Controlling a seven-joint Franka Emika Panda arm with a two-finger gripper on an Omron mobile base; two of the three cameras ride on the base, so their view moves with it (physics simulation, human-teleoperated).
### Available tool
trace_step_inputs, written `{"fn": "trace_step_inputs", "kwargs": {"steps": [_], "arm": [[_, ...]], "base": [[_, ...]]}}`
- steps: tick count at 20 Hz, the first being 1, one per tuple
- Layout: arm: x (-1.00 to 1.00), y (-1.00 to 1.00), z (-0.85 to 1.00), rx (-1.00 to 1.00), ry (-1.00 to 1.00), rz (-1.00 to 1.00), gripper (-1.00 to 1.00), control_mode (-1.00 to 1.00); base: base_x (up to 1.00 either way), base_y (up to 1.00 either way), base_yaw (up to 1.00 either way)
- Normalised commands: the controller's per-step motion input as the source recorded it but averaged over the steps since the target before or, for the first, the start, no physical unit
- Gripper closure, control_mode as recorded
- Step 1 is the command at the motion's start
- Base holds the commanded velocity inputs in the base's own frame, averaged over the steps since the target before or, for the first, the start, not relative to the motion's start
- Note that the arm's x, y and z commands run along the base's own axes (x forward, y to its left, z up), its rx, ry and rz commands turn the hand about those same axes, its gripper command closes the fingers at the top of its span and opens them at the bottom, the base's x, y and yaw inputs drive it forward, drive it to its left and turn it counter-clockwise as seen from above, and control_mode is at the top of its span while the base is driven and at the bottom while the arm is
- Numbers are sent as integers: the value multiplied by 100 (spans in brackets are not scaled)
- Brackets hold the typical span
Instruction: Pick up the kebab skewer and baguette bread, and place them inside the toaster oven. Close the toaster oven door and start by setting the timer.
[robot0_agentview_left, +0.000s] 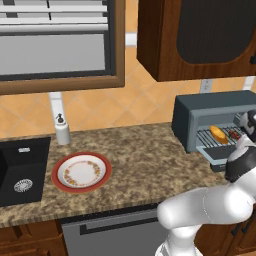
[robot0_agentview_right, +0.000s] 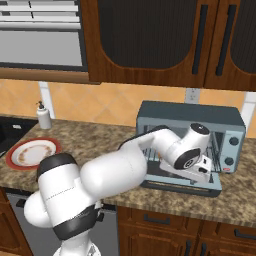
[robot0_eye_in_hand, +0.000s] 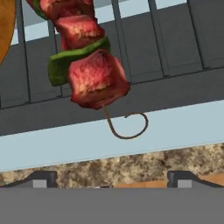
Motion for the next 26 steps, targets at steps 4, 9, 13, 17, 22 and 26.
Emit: {"fn": "trace_step_inputs", "kwargs": {"steps": [4, 9, 13, 17, 22, 26], "arm": [[12, 0, -6, -11, 0, -3, -100, -100], [20, 0, -18, -10, 0, -6, -100, -100], [21, 0, -20, -2, 0, -13, -100, -100], [19, 0, -17, 0, 0, -17, -100, -100], [26, -3, -5, 0, 0, -14, -100, -100], [28, -3, -2, 0, 0, -13, -100, -100]], "base": [[0, 0, 0], [0, 0, 0], [0, 0, 0], [0, 0, 0], [0, 0, 0], [0, 0, 0]]}}
